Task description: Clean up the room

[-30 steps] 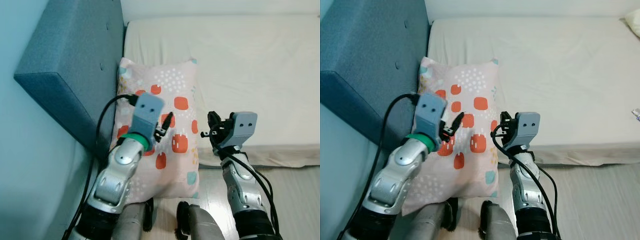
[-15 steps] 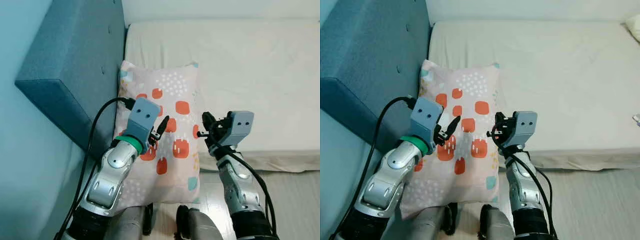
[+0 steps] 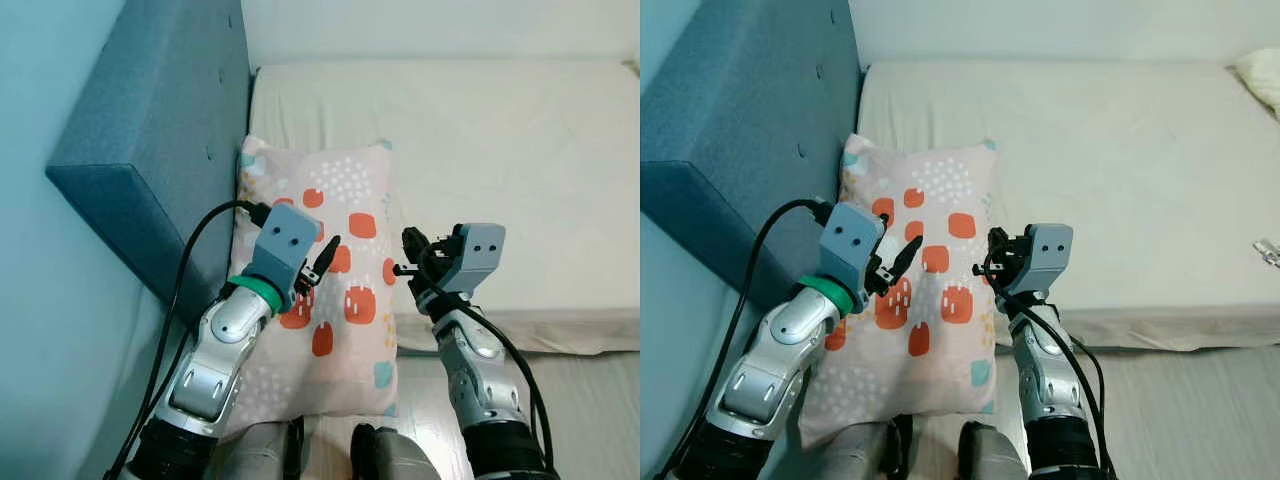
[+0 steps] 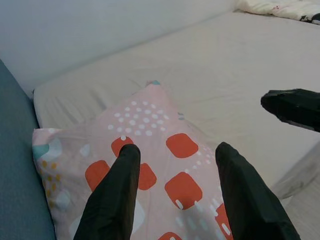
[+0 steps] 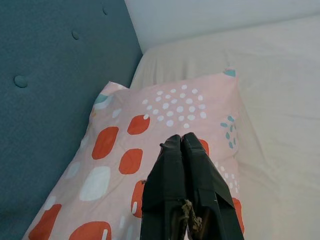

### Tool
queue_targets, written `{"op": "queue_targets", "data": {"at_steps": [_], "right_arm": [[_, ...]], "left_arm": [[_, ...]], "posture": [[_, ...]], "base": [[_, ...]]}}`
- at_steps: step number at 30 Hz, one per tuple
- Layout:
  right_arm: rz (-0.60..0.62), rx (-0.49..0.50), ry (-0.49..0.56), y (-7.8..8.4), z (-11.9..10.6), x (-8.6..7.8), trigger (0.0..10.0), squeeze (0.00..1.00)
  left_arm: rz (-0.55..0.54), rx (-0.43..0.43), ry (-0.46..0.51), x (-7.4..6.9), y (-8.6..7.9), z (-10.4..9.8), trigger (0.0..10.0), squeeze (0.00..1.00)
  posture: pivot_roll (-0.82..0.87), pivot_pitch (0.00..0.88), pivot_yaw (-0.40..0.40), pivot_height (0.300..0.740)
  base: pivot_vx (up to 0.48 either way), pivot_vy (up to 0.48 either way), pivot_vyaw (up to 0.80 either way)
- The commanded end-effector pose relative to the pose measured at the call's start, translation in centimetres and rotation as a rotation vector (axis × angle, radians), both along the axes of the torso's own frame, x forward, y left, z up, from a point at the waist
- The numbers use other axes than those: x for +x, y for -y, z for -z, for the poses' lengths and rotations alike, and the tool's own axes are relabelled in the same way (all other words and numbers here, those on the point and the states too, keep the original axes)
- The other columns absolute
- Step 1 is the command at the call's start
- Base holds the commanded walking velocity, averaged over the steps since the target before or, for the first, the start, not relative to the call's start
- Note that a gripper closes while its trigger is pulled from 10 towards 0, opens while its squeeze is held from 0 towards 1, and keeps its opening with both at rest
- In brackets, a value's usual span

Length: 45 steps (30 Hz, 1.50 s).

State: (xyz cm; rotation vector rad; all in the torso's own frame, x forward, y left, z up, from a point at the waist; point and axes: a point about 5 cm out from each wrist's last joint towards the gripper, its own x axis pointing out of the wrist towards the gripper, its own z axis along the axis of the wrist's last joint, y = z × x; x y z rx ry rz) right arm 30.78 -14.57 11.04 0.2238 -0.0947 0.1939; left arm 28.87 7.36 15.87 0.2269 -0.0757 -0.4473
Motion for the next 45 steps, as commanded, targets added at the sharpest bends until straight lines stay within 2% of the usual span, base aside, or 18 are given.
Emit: {"op": "queue_targets", "data": {"at_steps": [1,6,9,13,21,40,45], "right_arm": [[0.009,0.002,-0.027,0.2,0.6,-0.1,10.0,0.0],[0.003,0.0,-0.033,-0.2,0.7,-0.1,10.0,0.0],[0.014,-0.063,-0.07,-0.2,1.3,-0.1,10.0,0.0],[0.043,0.023,-0.045,0.2,0.6,0.1,10.0,0.0],[0.046,0.051,-0.035,0.8,0.2,0.3,10.0,0.0],[0.027,0.049,-0.046,0.5,0.7,0.1,10.0,0.0],[0.009,0.007,-0.064,0.2,0.9,0.1,10.0,0.0]], "left_arm": [[-0.004,0.016,-0.021,-0.2,0.1,0.9,10.0,0.0],[-0.025,0.008,-0.015,0.1,0.2,0.9,10.0,0.0],[-0.031,0.003,-0.012,0.3,0.3,0.9,10.0,0.0],[-0.034,0.003,-0.011,0.4,0.3,0.9,10.0,0.0],[-0.051,0.008,-0.023,0.7,0.1,1.2,10.0,0.0],[-0.06,0.036,-0.011,1.1,0.2,1.3,10.0,0.0],[-0.046,0.039,0.006,1.0,0.4,1.2,10.0,0.0]], "posture": [[0.0,0.071,0.058,0.74],[-0.01,0.071,0.057,0.74],[-0.01,0.07,0.058,0.74],[-0.01,0.071,0.06,0.74],[-0.01,0.072,0.06,0.74],[-0.01,0.073,0.065,0.74],[-0.01,0.074,0.061,0.74]], "base": [[0.0,0.0,0.0],[0.237,-0.26,0.0],[0.341,-0.324,0.51],[0.339,-0.293,0.59],[0.313,-0.034,0.0],[0.0,0.0,0.0],[0.0,-0.373,0.31]]}}
